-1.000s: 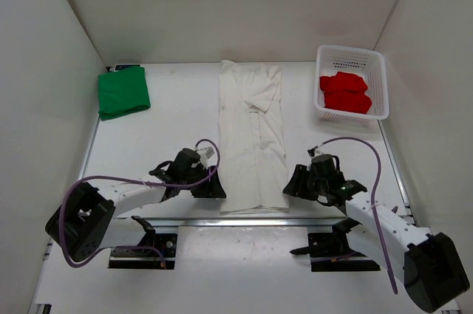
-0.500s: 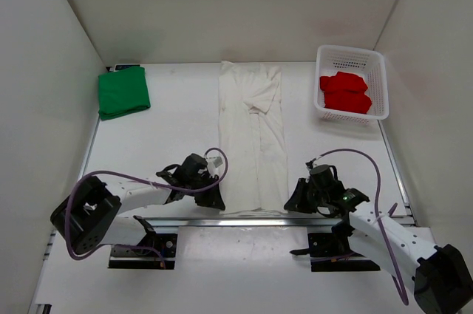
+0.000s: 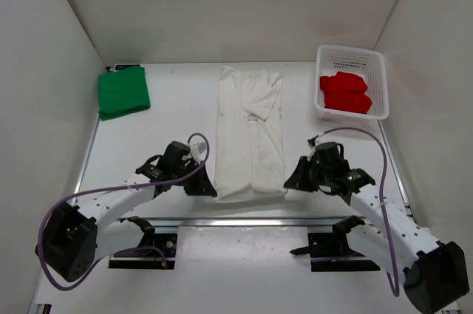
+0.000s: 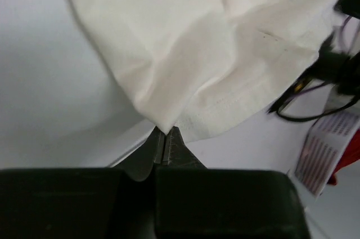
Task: Fold and stack the t-shirts
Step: Rotate the tshirt 90 degrees
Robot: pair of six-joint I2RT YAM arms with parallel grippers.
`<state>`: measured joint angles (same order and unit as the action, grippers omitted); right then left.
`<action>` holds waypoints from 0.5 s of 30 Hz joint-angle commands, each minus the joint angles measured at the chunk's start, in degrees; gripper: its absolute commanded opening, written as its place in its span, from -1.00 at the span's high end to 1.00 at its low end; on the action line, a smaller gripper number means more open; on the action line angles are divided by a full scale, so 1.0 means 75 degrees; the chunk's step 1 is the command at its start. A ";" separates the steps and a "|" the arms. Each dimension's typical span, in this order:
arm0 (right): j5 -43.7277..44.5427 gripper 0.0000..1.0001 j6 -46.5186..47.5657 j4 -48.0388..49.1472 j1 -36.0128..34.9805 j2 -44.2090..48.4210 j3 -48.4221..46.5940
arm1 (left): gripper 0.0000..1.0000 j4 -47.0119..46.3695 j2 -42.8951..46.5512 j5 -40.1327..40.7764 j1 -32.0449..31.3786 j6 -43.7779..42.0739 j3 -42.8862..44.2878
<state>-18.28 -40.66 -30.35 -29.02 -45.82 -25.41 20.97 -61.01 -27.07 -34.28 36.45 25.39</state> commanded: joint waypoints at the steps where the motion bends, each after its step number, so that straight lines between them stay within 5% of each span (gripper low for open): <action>1: -0.0305 1.00 0.1412 0.0740 0.1148 -0.0882 -0.0923 | 1.00 -0.0484 -0.0523 -0.0232 0.0608 0.0154 0.1009; 5: -0.0105 1.00 0.2000 0.1900 0.1958 -0.2581 -0.1930 | 1.00 -0.1529 -0.1891 0.0491 0.1078 0.0577 0.2119; 15: 0.0047 1.00 0.2363 0.3284 0.2486 -0.6286 -0.4661 | 1.00 -0.1321 -0.5188 0.1861 0.1722 0.0227 0.5436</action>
<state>-18.50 -25.17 -11.79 -11.18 -89.71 -55.68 10.74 -98.37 -17.96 -23.24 39.31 61.17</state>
